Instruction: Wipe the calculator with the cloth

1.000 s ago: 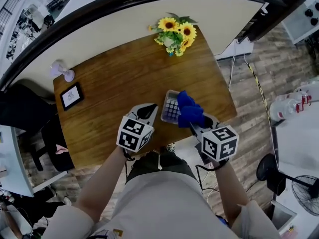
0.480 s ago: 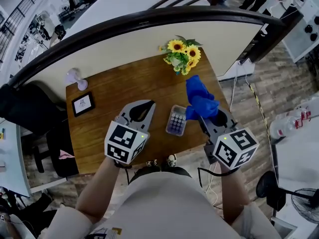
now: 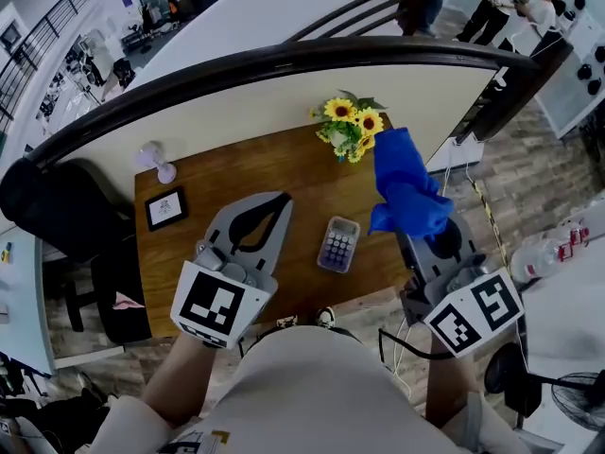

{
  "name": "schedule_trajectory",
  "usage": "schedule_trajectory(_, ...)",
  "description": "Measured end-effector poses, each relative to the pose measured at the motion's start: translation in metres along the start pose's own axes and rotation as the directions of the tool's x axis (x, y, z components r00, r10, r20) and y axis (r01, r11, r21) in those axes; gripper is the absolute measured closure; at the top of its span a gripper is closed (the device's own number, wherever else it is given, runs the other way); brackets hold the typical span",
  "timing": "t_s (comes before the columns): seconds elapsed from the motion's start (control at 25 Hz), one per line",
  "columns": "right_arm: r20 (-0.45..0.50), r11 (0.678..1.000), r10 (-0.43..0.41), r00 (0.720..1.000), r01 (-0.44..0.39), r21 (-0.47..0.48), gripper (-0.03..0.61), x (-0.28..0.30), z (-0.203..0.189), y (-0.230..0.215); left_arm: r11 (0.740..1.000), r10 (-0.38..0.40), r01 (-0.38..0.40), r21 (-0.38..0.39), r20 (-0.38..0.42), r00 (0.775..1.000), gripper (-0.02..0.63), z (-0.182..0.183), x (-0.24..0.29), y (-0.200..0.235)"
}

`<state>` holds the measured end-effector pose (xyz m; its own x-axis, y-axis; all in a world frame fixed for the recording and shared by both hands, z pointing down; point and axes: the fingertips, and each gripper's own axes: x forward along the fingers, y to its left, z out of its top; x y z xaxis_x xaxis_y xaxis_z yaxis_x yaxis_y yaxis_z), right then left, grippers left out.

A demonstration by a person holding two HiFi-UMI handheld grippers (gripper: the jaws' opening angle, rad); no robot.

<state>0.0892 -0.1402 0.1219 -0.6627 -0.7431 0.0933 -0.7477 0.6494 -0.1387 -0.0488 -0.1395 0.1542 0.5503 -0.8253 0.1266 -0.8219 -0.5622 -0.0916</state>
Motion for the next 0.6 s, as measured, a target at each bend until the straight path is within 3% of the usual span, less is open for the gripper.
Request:
schedule_trajectory(0.24,0.003,0.997,-0.025,1.0,0.026,-0.069,0.495,-0.02,0.015,0.008,1.0,0.031,-0.031,-0.005,0.053,0.998,0.611,0.025,-0.024,0.002)
schedule_trajectory(0.6,-0.067,1.0,-0.001,0.998,0.002,0.002,0.495,-0.028,-0.016,0.013,1.0,0.022,-0.022,0.007,0.019,1.0,0.611,0.015,-0.027,-0.007)
